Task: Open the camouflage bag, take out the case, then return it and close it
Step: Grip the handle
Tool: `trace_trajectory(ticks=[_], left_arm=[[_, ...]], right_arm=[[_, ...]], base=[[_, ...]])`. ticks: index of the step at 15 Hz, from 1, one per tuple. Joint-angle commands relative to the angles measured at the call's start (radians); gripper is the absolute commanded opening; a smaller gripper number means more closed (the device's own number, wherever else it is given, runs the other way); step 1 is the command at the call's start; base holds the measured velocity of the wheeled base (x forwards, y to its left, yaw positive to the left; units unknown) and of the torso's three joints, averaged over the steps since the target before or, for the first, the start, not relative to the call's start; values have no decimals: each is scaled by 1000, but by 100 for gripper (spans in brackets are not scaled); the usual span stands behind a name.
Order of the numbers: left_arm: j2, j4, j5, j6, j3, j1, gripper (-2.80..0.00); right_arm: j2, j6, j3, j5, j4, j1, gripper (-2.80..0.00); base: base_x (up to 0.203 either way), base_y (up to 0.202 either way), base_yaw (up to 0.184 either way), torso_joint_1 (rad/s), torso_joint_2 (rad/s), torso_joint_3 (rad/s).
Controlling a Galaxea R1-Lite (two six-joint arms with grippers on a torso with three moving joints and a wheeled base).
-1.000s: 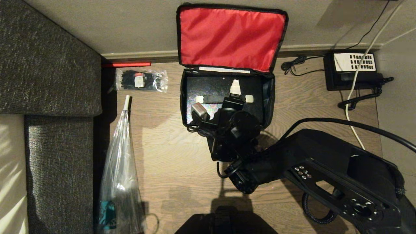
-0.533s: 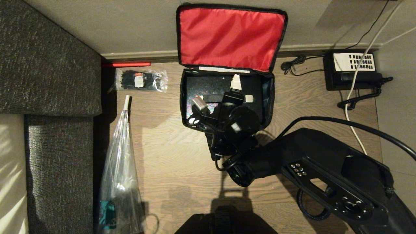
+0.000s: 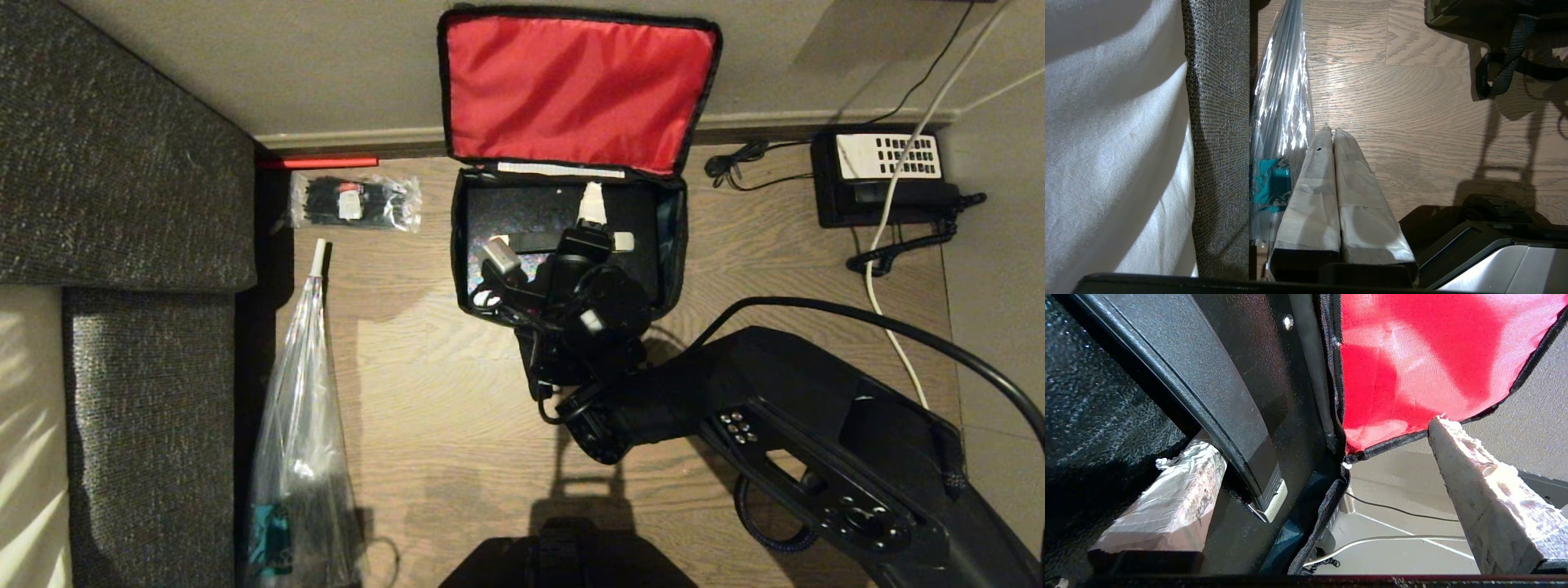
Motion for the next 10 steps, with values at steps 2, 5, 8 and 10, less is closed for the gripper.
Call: trace_trajectory(ticks=[2, 5, 8, 10], left_arm=[[-2, 0, 0, 0, 3, 0, -280], [-2, 0, 0, 0, 3, 0, -280], [-2, 0, 0, 0, 3, 0, -280], [-2, 0, 0, 0, 3, 0, -280]], right_arm=[[4, -3, -4, -2, -5, -1, 0], [-31, 18, 52, -4, -5, 1, 0], [-90, 39, 152, -11, -5, 17, 0], [-112, 61, 207, -15, -5, 39, 0]], base=[[0, 0, 0, 0, 0, 0], [0, 0, 0, 0, 0, 0], [0, 0, 0, 0, 0, 0], [0, 0, 0, 0, 0, 0]])
